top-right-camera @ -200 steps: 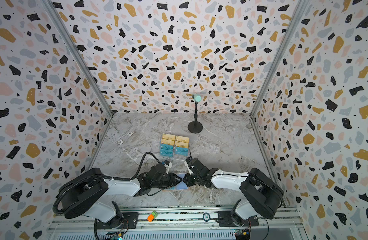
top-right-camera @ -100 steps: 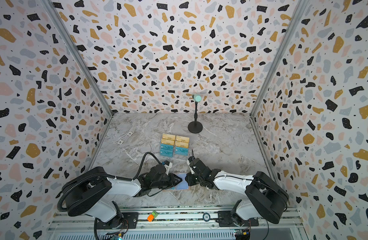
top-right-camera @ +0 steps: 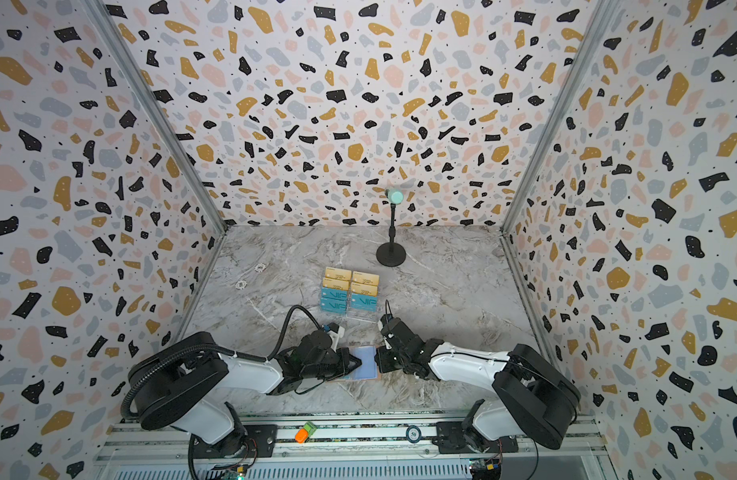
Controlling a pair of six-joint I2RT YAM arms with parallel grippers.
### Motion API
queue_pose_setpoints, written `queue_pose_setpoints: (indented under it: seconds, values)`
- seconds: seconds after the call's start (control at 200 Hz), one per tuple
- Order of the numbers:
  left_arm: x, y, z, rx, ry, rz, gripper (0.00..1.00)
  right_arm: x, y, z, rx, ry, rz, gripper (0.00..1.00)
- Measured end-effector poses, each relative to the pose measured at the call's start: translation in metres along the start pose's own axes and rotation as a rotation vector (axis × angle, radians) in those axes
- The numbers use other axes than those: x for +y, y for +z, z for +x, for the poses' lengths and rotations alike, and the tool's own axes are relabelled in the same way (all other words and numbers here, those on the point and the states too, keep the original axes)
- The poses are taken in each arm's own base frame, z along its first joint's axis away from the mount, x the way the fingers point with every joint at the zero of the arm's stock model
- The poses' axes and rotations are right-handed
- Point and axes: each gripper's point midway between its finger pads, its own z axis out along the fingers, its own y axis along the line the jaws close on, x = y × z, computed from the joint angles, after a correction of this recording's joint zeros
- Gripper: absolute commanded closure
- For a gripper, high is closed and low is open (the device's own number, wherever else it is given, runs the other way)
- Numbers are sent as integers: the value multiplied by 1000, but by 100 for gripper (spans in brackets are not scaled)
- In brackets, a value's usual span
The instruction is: Put the credit cards into the card holder
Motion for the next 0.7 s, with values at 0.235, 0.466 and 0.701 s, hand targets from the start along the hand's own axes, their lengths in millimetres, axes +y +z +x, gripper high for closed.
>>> queue_pose_setpoints:
  seconds: [0.235,0.466,0.701]
  values:
    - [-2,-7,-3,-17,4,14,100,2,-6,-7,-31,7,-14,76]
    - [-3,-11,-2,-22,16,27,100,-2,-4,-1,-18,13,-22,76]
    - [-2,-14,-1,-20,21,38,100,7,-4,-3,-23,-23,-68,77]
